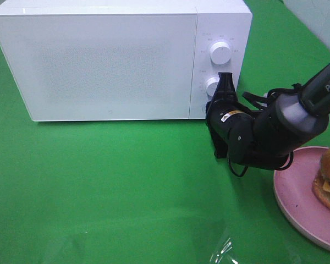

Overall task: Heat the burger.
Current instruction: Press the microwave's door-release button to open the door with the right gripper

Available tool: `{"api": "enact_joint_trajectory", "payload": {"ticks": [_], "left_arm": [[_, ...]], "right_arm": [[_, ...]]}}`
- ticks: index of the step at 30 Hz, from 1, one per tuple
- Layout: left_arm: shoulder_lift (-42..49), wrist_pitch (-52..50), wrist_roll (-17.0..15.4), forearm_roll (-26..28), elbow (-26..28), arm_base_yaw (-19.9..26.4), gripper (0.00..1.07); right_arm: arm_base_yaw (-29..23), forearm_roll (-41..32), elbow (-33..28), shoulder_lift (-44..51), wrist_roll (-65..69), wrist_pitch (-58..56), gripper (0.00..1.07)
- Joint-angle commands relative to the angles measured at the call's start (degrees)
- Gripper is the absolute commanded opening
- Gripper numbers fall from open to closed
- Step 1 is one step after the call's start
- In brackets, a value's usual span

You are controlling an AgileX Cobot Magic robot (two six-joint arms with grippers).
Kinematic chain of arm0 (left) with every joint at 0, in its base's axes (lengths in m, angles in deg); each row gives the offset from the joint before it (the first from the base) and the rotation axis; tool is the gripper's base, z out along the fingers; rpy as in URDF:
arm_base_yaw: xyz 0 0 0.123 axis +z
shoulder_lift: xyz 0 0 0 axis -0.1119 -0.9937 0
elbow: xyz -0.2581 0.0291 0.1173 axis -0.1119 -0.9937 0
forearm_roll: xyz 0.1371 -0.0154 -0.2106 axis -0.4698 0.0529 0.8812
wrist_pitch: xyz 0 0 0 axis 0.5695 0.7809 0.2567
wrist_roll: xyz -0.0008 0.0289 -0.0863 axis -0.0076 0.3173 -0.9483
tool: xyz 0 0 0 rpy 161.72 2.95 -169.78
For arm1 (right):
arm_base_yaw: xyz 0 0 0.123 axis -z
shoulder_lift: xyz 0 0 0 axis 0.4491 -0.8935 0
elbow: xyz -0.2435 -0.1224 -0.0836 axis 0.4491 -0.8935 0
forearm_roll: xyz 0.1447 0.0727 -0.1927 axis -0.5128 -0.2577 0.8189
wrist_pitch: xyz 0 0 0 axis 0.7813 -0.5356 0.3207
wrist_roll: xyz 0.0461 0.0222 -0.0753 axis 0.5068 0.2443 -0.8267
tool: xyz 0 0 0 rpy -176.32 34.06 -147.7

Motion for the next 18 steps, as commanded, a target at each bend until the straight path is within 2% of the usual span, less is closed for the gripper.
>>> {"api": "enact_joint_trajectory", "payload": {"ticks": [1, 18], "left_arm": [[0.7, -0.6, -0.1, 0.6, -0.2, 0.2, 0.85], [0.7, -0.6, -0.1, 0.6, -0.2, 0.2, 0.85]], "right_arm": [[0.8, -0.6, 0.5, -0.2, -0.7, 1.7, 0.0], [2.1, -0.7, 2.6, -1.3, 0.0, 5.2, 0.0]]}}
